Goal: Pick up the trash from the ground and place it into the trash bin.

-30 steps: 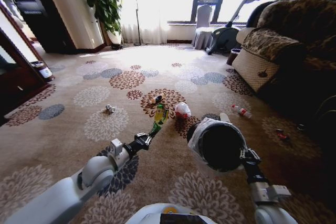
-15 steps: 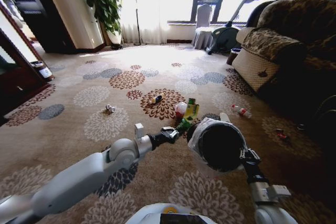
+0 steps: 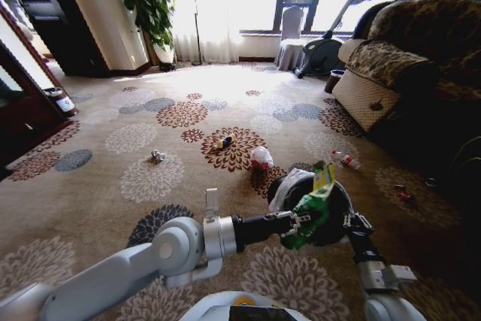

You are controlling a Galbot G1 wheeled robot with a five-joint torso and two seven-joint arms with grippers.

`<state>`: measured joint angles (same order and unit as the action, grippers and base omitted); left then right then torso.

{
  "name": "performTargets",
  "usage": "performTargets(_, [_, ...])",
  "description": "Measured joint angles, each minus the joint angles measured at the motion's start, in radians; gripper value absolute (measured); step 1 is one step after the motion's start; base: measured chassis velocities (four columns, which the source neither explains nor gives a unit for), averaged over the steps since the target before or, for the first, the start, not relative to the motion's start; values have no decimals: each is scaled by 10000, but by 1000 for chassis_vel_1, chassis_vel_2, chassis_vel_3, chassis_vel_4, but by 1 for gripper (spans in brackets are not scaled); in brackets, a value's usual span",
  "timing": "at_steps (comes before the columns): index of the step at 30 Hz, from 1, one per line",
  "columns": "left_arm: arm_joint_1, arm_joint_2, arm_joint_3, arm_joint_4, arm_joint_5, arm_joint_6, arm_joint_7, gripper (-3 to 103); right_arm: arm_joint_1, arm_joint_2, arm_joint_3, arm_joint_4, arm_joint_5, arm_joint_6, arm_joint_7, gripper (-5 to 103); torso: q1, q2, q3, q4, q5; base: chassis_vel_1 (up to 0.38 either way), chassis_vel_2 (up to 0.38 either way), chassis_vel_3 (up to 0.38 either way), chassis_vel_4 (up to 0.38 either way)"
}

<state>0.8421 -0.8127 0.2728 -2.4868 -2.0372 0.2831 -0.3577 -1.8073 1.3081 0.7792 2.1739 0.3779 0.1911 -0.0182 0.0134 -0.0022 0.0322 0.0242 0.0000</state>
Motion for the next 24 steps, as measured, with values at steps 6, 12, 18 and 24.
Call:
performTargets(6, [1115,165,-589,-111,-109,56,-482,0,0,0,0,0,0,0,0,0,0,0,0,2,1,0,0,0,0])
performTargets(12, [1334,-416,-1019,255,-418,429,-1403,0,0,0,0,-1,0,0,0,0,-1,0,0,0,2,0,0,0,0])
performTargets(18, [806,-1234,-764,868,-708,817,-2658,0,0,0,0,0,0,0,0,0,-1,0,1,1,2,0,0,0,0])
performTargets(24, [-364,-2289,55,2206,-522,808,-3042,-2,0,0,0,0,0,0,0,0,-1,0,2,-2,4,0,0,0,0])
